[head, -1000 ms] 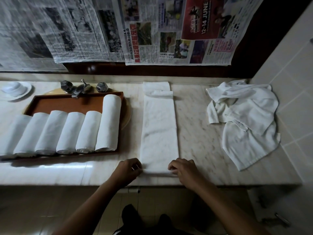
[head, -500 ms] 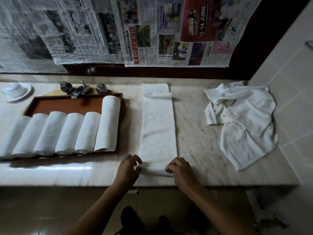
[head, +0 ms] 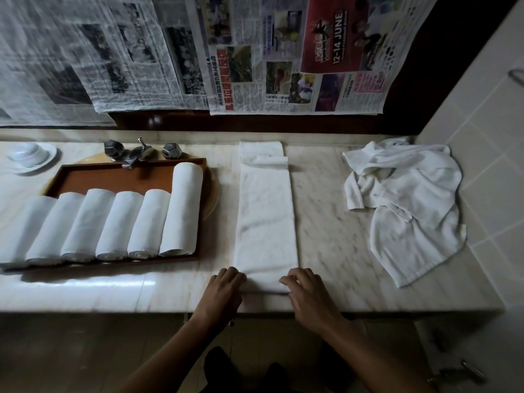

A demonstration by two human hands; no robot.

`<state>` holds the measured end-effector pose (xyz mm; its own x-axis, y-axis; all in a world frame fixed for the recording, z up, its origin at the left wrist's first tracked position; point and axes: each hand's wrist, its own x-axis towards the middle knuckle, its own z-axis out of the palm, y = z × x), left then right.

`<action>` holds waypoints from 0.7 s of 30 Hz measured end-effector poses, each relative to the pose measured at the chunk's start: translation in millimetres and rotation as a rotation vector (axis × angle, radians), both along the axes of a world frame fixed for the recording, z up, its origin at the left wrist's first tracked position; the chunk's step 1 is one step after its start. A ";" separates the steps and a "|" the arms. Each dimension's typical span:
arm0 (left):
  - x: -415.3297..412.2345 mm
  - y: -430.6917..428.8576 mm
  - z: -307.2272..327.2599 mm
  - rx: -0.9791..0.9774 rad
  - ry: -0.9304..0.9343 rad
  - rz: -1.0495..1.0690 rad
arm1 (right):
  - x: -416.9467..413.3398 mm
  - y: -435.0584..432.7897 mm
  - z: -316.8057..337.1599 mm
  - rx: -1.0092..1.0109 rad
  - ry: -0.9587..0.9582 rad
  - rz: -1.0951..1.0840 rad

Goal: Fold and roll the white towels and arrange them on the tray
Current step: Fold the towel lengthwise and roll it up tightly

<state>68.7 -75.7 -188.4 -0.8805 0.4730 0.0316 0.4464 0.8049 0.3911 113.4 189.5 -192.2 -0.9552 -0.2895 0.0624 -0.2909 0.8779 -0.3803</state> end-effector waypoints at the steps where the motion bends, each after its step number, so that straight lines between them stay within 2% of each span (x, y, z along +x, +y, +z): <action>1: -1.0 -0.8 0.4 0.002 0.008 -0.004 | -0.8 1.5 0.5 -0.002 0.004 0.000; 7: -1.6 -9.7 8.4 0.096 -0.043 -0.009 | 1.2 15.6 -2.2 -0.079 -0.020 -0.014; 14: 3.4 -9.0 21.8 0.312 -0.340 0.298 | 0.3 20.5 4.6 -0.241 -0.127 -0.155; 18: 0.1 -6.2 25.2 0.358 -0.471 0.452 | -3.7 18.3 -1.8 -0.260 -0.078 -0.195; 21: -2.8 -2.5 27.6 0.393 -0.516 0.530 | -2.5 4.4 -0.3 -0.201 0.029 -0.191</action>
<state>65.9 -78.3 -160.7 -0.9325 0.0314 -0.3598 -0.2642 0.6200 0.7388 110.9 193.9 -192.5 -0.9883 -0.0835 0.1280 -0.1405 0.8255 -0.5466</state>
